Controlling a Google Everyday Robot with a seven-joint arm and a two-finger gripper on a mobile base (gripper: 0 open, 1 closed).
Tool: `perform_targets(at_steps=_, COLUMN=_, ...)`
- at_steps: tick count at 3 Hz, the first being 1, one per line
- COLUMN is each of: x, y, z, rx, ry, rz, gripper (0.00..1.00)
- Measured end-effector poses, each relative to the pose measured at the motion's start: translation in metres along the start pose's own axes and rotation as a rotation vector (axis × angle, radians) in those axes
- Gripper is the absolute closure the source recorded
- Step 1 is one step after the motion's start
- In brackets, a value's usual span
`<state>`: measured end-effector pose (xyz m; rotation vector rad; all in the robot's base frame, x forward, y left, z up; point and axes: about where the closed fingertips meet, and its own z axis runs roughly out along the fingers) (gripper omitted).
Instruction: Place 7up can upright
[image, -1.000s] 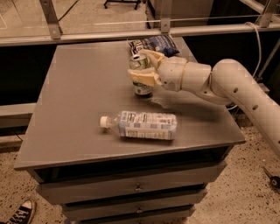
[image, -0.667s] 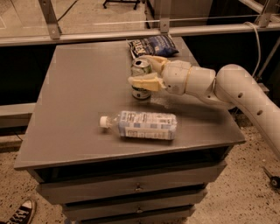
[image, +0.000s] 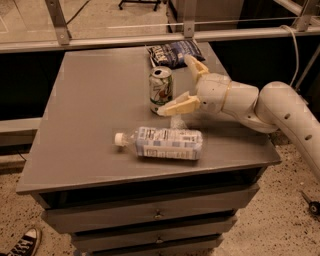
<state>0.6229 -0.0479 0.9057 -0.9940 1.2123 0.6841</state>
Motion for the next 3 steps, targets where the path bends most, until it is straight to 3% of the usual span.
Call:
perform_targets(at_steps=1, x=-0.003, y=-0.009, z=-0.023, rx=-0.01, ry=-0.003, rz=0.012, gripper=0.0)
perform_targets(at_steps=2, x=-0.007, y=-0.031, z=-0.059, rx=-0.009, ry=0.038, rz=0.031, gripper=0.0)
perform_targets(at_steps=3, x=-0.009, y=-0.036, z=-0.068, rx=-0.012, ry=0.043, rz=0.032, gripper=0.0)
